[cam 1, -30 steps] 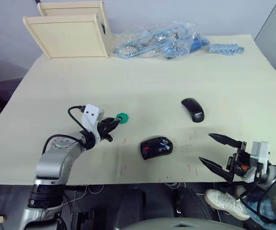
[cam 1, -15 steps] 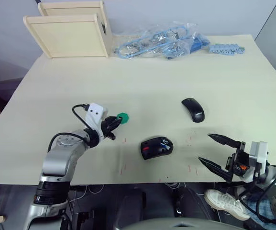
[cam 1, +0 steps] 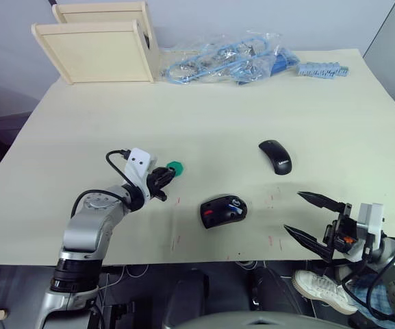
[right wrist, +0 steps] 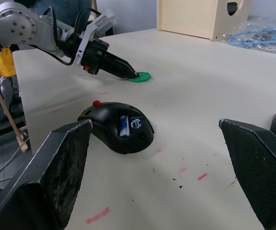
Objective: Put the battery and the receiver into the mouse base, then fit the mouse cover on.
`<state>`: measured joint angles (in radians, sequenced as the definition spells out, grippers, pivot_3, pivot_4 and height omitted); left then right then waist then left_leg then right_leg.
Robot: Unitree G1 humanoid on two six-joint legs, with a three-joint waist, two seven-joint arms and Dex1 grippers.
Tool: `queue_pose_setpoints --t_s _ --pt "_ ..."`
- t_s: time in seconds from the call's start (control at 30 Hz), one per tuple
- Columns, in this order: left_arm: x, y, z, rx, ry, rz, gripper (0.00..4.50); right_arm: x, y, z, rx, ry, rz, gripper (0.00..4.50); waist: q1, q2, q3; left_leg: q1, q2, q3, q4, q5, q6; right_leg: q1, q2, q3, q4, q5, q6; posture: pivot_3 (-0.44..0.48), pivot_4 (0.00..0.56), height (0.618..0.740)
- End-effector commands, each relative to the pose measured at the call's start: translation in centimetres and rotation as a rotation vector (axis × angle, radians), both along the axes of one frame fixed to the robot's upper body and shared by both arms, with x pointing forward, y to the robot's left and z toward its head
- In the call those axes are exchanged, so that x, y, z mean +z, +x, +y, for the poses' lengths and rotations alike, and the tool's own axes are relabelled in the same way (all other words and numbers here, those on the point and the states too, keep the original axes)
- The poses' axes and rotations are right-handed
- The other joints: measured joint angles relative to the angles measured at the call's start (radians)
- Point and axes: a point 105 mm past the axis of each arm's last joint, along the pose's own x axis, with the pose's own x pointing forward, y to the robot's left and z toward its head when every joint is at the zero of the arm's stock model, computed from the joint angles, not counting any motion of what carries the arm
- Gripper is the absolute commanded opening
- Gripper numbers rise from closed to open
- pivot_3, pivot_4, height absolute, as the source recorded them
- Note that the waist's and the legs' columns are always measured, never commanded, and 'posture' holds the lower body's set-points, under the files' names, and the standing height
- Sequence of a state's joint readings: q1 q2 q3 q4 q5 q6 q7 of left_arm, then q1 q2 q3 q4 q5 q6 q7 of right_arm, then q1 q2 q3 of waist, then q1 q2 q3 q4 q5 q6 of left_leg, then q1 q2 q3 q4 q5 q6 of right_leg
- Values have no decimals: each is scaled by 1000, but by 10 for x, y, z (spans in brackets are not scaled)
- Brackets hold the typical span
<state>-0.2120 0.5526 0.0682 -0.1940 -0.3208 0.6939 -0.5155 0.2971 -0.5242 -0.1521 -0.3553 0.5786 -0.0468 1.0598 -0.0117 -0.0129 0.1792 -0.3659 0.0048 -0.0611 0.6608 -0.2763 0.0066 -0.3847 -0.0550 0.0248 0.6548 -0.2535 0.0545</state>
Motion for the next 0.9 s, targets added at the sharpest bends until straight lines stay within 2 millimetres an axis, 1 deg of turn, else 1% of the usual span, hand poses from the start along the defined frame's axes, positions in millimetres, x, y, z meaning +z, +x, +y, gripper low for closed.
queue_pose_setpoints --t_s 0.03,0.4,0.83,0.9 --pt "9 -2 -2 -13 35 -39 1259 6 -1 3 8 11 -29 4500 0 0 0 0 0 0 0 0 0 0 0 0 0 0 0 0 150 740" --pt "7 -4 -2 -36 69 -43 1259 6 -1 2 5 10 -25 4500 0 0 0 -1 0 0 0 0 0 -2 0 0 1 0 0 0 150 740" --pt "2 -7 2 -37 81 -35 1259 6 -2 3 3 12 -23 4500 0 0 0 -1 0 0 0 0 0 -2 0 0 1 0 0 0 150 740" --pt "1 -8 3 -37 84 -34 700 6 -2 3 4 12 -22 4500 0 0 0 -1 0 0 0 0 0 -2 0 0 1 0 0 0 150 740"
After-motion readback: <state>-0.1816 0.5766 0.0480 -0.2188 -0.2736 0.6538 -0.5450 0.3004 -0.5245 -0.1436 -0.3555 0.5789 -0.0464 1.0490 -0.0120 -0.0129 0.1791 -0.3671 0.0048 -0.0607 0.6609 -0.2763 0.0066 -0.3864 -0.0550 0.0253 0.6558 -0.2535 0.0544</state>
